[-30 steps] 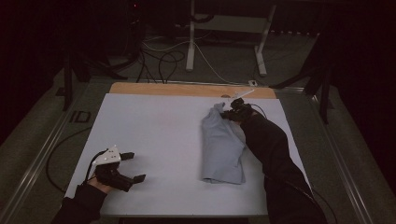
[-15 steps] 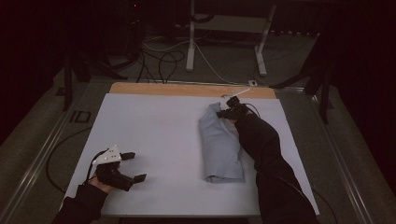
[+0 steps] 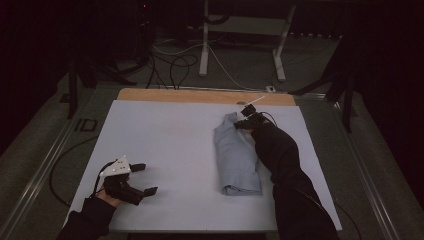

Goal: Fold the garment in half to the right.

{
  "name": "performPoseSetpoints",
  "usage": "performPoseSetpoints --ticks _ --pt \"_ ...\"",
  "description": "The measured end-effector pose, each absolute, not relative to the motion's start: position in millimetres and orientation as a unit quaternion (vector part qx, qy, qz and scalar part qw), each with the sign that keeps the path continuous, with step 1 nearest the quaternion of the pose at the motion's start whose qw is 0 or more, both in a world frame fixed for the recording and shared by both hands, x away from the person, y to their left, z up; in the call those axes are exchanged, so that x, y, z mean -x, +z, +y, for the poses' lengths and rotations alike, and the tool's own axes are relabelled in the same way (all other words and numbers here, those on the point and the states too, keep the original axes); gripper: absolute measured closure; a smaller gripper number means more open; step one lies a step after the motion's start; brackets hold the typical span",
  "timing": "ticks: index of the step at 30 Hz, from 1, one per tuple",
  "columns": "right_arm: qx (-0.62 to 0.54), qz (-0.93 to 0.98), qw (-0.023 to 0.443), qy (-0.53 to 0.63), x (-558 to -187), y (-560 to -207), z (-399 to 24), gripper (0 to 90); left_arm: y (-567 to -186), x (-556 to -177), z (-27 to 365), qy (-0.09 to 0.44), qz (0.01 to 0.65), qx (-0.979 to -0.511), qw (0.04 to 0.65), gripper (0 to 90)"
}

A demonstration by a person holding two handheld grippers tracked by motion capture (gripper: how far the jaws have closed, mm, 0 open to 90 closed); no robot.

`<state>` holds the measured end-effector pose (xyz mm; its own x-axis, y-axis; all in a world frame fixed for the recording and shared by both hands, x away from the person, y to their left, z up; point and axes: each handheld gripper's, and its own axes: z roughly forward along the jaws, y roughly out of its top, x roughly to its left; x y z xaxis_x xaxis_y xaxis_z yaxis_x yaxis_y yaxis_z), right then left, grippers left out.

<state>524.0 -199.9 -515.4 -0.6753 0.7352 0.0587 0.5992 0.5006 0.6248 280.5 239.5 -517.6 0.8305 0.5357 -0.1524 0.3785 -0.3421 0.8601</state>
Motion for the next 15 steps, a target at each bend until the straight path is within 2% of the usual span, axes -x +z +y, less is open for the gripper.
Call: performPoseSetpoints --ticks 3,4,5,6,15 --pt "-0.391 0.858 0.108 0.315 -524 -516 -199 84.3 -518 -281 240 0.079 0.280 -0.816 0.499 0.6" --pt "-0.392 0.858 0.108 0.314 -524 -517 -199 81.6 -519 -281 240 0.078 0.281 -0.817 0.498 0.6" --pt "-0.399 0.855 0.118 0.310 -524 -516 -199 67.9 -519 -281 240 0.077 0.282 -0.816 0.498 0.6" --pt "-0.398 0.855 0.120 0.310 -524 -515 -199 59.8 -519 -281 240 0.076 0.282 -0.816 0.498 0.6" --pt "-0.389 0.848 0.108 0.344 -514 -492 -201 19.7 -517 -280 239 0.079 0.279 -0.817 0.499 0.6"
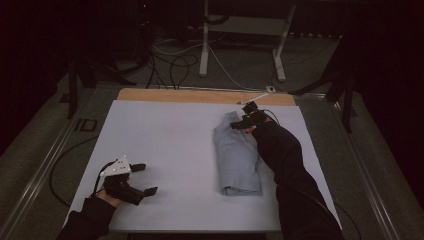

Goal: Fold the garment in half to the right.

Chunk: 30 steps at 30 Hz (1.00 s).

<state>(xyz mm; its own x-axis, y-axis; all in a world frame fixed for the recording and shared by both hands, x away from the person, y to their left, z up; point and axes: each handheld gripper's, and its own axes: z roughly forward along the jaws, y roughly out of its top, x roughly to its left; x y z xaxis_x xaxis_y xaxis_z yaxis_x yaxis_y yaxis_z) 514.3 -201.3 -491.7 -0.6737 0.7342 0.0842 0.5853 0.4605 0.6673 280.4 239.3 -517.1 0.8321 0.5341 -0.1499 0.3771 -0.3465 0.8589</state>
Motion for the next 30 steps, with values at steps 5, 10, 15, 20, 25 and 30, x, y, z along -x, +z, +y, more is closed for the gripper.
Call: performPoseSetpoints --ticks 5,10,15,20,25,30 --pt "-0.368 0.846 0.105 0.371 -496 -474 -201 15.5 -516 -280 239 0.079 0.278 -0.816 0.500 0.6" --pt "-0.337 0.855 0.106 0.380 -466 -462 -195 17.9 -516 -280 240 0.079 0.277 -0.817 0.500 0.7" --pt "-0.296 0.858 0.080 0.412 -432 -453 -193 15.9 -516 -280 240 0.080 0.276 -0.817 0.499 0.6" --pt "-0.269 0.858 0.067 0.432 -397 -447 -193 22.1 -516 -279 239 0.081 0.274 -0.819 0.497 0.6" --pt "-0.242 0.861 0.058 0.443 -361 -450 -195 34.0 -515 -279 239 0.081 0.274 -0.818 0.498 0.6" --pt "-0.231 0.867 0.043 0.440 -331 -463 -208 48.1 -515 -279 239 0.082 0.274 -0.817 0.500 0.6"
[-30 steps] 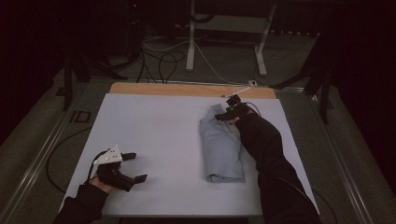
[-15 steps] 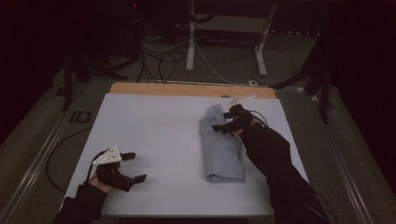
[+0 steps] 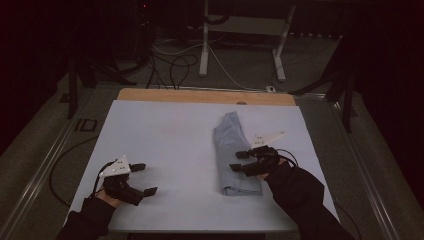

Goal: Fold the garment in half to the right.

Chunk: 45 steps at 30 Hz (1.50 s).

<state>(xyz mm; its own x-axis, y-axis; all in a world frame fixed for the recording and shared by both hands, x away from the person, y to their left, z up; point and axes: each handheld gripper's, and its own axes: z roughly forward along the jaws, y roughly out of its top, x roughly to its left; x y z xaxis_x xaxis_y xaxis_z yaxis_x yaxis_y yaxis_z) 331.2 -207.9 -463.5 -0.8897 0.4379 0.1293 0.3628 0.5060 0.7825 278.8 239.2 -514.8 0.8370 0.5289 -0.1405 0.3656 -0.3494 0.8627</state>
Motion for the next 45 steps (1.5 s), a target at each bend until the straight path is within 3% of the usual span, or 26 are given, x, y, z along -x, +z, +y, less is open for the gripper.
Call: performPoseSetpoints --ticks 5,17,25,33,45 --pt "-0.235 0.877 0.046 0.417 -309 -481 -227 56.1 -515 -279 239 0.079 0.274 -0.818 0.500 0.6" --pt "-0.198 0.915 0.085 0.341 -290 -522 -225 59.9 -517 -280 238 0.075 0.273 -0.819 0.500 0.6" --pt "-0.193 0.917 0.104 0.334 -293 -520 -229 87.5 -517 -281 239 0.074 0.274 -0.818 0.500 0.6" --pt "-0.186 0.913 0.079 0.356 -286 -502 -246 88.5 -517 -280 238 0.075 0.272 -0.819 0.500 0.7" --pt "-0.207 0.914 0.058 0.345 -290 -516 -263 88.5 -517 -281 240 0.075 0.275 -0.817 0.502 0.7"
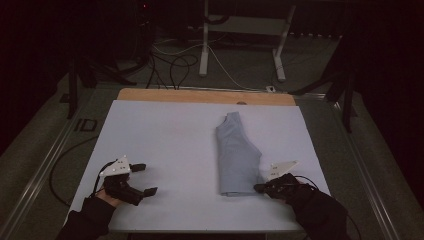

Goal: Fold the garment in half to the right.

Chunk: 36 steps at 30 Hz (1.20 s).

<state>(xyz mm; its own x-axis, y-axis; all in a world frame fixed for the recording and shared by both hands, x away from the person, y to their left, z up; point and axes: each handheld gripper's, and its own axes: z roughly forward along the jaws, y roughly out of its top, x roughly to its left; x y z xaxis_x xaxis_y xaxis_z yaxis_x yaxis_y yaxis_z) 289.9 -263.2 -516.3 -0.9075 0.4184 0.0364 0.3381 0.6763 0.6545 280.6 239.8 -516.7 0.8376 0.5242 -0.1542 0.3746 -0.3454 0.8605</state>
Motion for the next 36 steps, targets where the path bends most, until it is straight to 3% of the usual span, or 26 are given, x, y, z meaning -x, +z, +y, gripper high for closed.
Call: performPoseSetpoints --ticks 8,15,18,23,36 --pt "-0.207 0.912 0.042 0.351 -290 -523 -265 86.5 -517 -281 240 0.074 0.274 -0.818 0.501 0.6" --pt "-0.196 0.912 0.042 0.359 -288 -525 -264 72.5 -517 -280 240 0.074 0.273 -0.818 0.501 0.6" --pt "-0.192 0.911 0.035 0.364 -288 -525 -264 64.8 -517 -280 240 0.074 0.273 -0.818 0.502 0.6" --pt "-0.192 0.910 0.038 0.366 -289 -519 -261 42.2 -516 -280 241 0.075 0.274 -0.816 0.503 0.6" --pt "-0.214 0.877 0.045 0.428 -303 -492 -256 10.6 -516 -280 241 0.077 0.271 -0.818 0.501 0.6"
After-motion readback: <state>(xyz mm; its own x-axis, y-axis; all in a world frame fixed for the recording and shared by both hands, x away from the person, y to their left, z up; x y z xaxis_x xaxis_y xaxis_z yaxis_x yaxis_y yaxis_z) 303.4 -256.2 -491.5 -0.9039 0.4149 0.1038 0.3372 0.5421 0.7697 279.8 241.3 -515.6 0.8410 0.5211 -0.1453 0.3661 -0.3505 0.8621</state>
